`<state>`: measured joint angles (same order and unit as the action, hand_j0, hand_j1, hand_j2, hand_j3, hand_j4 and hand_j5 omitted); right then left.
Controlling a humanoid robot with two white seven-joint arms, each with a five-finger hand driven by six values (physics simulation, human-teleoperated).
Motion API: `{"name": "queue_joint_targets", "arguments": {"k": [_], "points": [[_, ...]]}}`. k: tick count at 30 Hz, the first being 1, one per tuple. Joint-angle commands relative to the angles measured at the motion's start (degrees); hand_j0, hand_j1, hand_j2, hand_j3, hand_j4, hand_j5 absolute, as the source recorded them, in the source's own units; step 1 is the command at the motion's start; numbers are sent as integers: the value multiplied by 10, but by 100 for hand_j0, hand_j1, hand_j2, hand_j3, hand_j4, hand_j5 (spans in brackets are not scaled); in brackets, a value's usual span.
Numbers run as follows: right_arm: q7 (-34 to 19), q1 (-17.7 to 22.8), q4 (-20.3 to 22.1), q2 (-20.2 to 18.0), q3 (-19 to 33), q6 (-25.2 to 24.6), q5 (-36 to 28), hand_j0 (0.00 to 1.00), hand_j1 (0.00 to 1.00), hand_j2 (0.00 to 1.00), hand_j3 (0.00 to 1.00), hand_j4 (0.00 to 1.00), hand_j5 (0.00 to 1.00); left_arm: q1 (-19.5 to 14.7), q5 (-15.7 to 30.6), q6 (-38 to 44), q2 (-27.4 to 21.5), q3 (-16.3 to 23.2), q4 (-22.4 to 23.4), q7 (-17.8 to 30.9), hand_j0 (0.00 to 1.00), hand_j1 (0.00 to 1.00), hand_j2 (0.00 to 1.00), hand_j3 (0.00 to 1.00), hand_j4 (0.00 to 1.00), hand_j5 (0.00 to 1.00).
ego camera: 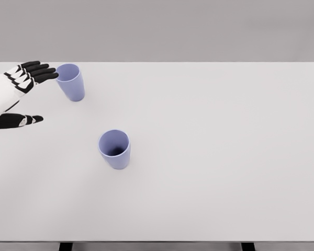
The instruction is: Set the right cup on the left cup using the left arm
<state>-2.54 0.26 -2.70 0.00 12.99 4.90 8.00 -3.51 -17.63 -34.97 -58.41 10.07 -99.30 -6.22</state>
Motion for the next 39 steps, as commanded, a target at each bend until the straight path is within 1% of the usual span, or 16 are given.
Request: {"name": "queue_joint_targets", "arguments": {"k": [1,16,17,19,20,21,23,26,27,28,29,30,31,33,35,39], "points": [[0,0,0,0,1,0,0,100,100,100,100,100,100,0,3,0,0,-1,0,0,100,100,100,100,100,100],[0,0,0,0,-1,-1,0,100,100,100,100,100,100,4,11,0,0,0,-4,-6,100,100,100,100,100,100],[0,0,0,0,-1,-1,0,100,100,100,100,100,100,4,28,0,-1,3,-5,-7,100,100,100,100,100,100],[0,0,0,0,-1,-1,0,100,100,100,100,100,100,1,102,0,-13,43,-2,-6,100,100,100,100,100,100],[0,0,-1,0,-1,-1,0,100,100,100,100,100,100,0,123,0,-31,48,-1,-5,100,100,100,100,100,100],[0,0,0,0,-1,-1,0,100,100,100,100,100,100,3,147,0,-64,50,2,-5,100,100,100,100,100,100],[0,0,0,0,-1,-1,0,100,100,100,100,100,100,1,189,0,-95,70,2,-3,100,100,100,100,100,100],[0,0,0,0,-1,-1,0,100,100,100,100,100,100,-2,227,0,-108,72,-2,-1,100,100,100,100,100,100],[0,0,0,0,-1,-1,0,100,100,100,100,100,100,1,252,0,-108,73,-5,1,100,100,100,100,100,100],[0,0,0,0,-1,-1,0,100,100,100,100,100,100,0,273,0,-108,73,-9,15,100,100,100,100,100,100],[0,0,0,0,-1,-1,0,100,100,100,100,100,100,-4,321,0,-101,72,-20,78,100,100,100,100,100,100],[0,0,0,0,-1,-1,0,100,100,100,100,100,100,-11,377,0,-93,70,-31,160,100,100,100,100,100,100],[0,0,0,0,-1,-1,0,100,100,100,100,100,100,-47,412,0,-66,70,-31,250,100,100,100,100,100,100],[0,0,0,0,-1,-1,0,100,100,100,100,100,100,-93,426,0,0,68,-31,369,100,100,100,100,100,100],[0,0,0,0,-1,-1,0,100,100,100,100,100,100,-95,442,0,30,71,-32,412,100,100,100,100,100,100],[0,0,0,0,-1,-1,0,100,100,100,100,100,100,-86,466,0,32,72,-32,412,100,100,100,100,100,100]]}}
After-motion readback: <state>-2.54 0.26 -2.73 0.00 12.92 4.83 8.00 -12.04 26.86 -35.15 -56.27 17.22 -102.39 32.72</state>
